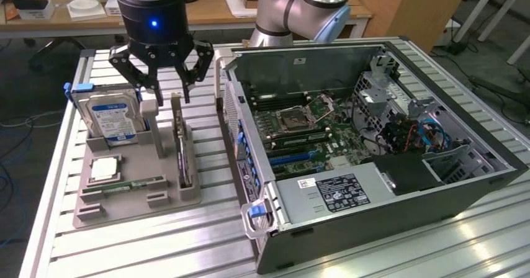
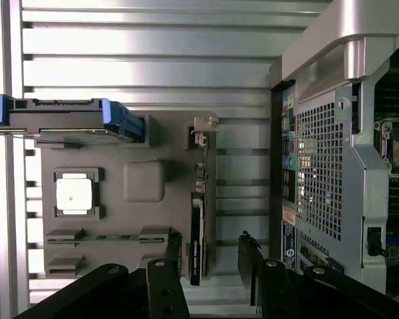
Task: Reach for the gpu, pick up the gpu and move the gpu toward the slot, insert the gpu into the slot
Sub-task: 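Pick up the gpu and move the gpu toward the slot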
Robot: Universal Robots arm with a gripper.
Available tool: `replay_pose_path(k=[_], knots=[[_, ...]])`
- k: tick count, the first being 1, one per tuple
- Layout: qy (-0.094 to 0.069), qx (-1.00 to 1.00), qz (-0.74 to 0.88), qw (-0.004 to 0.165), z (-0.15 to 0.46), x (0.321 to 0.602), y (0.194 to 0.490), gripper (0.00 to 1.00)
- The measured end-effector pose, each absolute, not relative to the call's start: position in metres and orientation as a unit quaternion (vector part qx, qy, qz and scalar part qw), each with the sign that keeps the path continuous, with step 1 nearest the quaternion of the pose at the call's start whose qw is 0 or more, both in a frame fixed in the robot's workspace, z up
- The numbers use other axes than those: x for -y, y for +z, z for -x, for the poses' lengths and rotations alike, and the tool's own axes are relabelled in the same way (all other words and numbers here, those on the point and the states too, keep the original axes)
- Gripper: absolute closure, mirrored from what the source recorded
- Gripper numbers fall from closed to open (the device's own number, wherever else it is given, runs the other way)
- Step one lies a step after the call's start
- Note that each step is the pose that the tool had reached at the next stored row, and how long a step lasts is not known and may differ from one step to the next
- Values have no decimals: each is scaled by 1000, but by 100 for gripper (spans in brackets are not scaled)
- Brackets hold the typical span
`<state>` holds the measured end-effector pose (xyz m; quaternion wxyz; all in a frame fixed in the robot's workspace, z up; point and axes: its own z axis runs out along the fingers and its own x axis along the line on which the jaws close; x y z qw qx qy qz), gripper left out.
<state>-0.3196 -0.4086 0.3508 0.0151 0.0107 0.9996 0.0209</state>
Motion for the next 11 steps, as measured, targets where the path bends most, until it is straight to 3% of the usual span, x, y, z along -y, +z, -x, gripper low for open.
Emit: replay_pose_path(k=[11], knots=[[21,-1000,-11,18,320,411,340,53]])
